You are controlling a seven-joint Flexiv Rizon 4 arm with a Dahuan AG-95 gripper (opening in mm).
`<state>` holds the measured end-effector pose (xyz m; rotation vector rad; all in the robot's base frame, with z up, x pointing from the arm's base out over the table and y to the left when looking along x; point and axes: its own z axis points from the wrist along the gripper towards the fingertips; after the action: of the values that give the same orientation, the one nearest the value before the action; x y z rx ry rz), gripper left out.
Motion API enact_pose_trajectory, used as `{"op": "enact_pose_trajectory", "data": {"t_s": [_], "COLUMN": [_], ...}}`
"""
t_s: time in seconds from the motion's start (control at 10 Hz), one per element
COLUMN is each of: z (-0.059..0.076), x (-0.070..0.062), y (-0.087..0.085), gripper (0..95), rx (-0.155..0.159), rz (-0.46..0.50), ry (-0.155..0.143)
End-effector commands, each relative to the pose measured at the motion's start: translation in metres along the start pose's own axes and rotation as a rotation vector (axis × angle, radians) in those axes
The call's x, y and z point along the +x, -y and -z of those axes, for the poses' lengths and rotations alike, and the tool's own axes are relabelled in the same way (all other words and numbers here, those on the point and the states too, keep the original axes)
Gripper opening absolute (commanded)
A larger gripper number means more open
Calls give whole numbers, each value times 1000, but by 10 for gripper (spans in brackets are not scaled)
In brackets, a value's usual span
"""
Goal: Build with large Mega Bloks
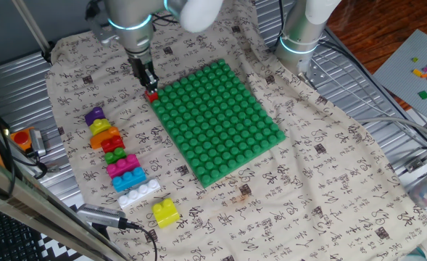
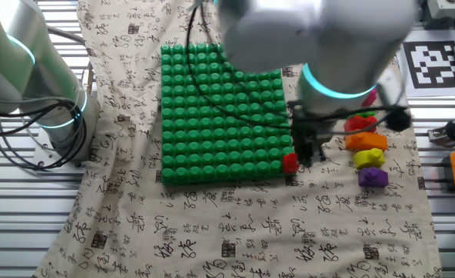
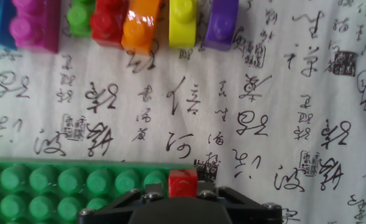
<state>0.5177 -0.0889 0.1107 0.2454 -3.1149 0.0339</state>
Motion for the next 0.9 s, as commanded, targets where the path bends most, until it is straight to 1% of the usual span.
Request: {"op": "enact_pose_trajectory", "data": {"t_s": [0.1, 0.2, 0.4, 0.6, 0.7, 0.8, 0.9], "z": [5, 9, 18, 22, 27, 30, 32], "x": [0, 0, 2, 3, 3, 4, 4], "y": [-1, -4, -8, -12, -18, -23, -24], "gripper": [0, 0, 0, 0, 0, 0, 0], "rx": [-7, -6, -7, -9, -5, -5, -6], "rz": [14, 28, 37, 35, 43, 32, 29], "ry": [-4, -13, -18, -18, -19, -30, -34]}}
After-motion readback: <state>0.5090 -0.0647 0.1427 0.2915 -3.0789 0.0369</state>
